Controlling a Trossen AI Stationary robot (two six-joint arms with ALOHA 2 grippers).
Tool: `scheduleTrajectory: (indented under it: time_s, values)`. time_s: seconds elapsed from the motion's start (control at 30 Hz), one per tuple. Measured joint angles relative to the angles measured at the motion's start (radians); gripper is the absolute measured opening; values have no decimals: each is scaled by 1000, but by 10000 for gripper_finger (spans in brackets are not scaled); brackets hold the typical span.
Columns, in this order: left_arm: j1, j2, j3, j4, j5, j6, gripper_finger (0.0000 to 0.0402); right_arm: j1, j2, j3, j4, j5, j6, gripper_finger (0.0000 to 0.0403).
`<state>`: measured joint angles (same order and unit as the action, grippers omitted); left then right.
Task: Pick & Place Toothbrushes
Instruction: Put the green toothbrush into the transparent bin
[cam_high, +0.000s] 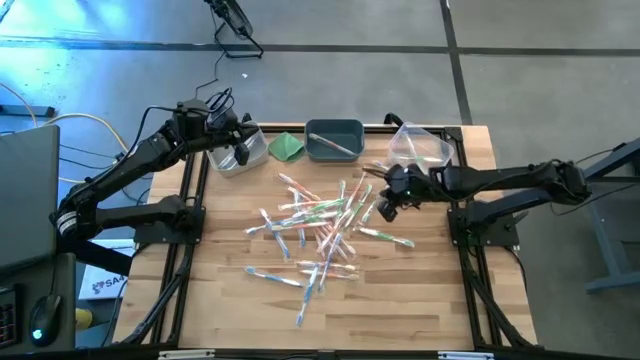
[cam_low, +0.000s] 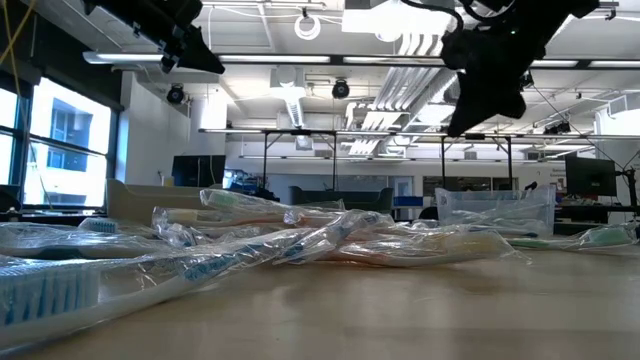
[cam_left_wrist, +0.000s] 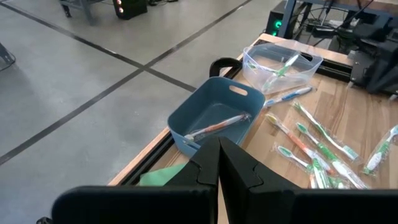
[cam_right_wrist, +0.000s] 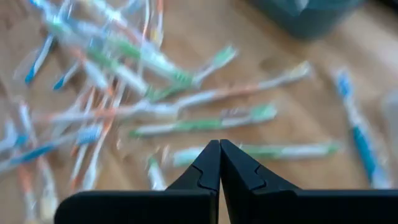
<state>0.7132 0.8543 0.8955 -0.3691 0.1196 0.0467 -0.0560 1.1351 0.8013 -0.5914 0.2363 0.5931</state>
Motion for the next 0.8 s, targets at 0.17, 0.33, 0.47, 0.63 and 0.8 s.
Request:
scheduleTrajectory:
  time_s: [0.17,0.33,0.47,0.63,0.8]
  values:
    - [0,0,0,0,0,0,0,49,0,0,-91,-80,85,2]
    - [0,0,0,0,0,0,0,91,0,0,-164,-130,144,2]
    - [0,0,0,0,0,0,0,123,0,0,-199,-201,180,2]
    - [0,0,0,1,-32,29,0,163,0,0,-201,-216,225,2]
    - [0,1,0,5,-34,32,0,189,34,0,-201,-217,304,2]
